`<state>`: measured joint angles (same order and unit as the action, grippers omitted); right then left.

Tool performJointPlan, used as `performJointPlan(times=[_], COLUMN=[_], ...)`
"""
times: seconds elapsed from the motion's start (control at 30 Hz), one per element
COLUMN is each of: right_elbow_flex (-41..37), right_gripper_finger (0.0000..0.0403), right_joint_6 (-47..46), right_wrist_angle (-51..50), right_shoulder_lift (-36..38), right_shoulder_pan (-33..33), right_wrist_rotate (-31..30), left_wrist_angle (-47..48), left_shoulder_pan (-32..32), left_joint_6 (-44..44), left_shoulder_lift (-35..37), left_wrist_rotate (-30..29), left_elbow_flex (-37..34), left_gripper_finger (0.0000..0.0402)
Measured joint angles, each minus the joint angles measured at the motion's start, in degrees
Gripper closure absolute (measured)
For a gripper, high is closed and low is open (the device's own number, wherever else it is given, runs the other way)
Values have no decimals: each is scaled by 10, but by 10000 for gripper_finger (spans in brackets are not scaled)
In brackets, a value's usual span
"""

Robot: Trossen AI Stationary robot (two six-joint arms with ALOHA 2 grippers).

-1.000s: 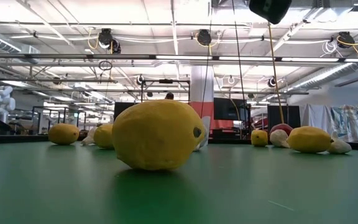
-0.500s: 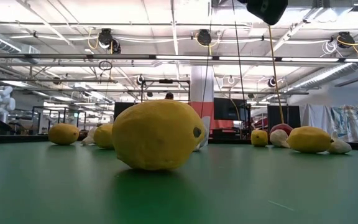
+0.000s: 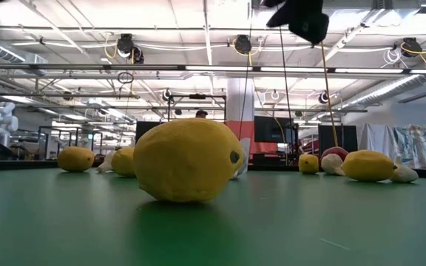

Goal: Sort produce into baskets
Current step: Put the tomato into the gray bin

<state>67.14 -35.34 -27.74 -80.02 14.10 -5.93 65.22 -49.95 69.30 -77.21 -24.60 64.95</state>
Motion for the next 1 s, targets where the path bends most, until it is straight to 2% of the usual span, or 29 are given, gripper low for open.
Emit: performJointPlan(times=[0.13,0.33,0.5,0.6,0.7,1.0], right_elbow_flex=[0,0,0,0,0,0], right_gripper_finger=[280,280,274,258,231,111], right_joint_6=[-24,-76,-98,-49,-7,119], right_wrist_angle=[-42,-158,-286,-332,-322,-317], right_shoulder_lift=[19,62,77,74,64,24], right_shoulder_pan=[-46,-148,-257,-328,-399,-597], right_wrist_rotate=[0,-2,-2,-5,-5,19], left_wrist_angle=[-59,-160,-237,-267,-290,-294], left_shoulder_pan=[69,186,278,325,365,434], left_joint_6=[-118,-290,-388,-409,-417,-413], left_shoulder_lift=[0,0,0,0,0,0], left_wrist_rotate=[-26,-28,17,50,85,126], left_elbow_flex=[0,0,0,0,0,0], left_gripper_finger=[17,17,17,17,17,17])
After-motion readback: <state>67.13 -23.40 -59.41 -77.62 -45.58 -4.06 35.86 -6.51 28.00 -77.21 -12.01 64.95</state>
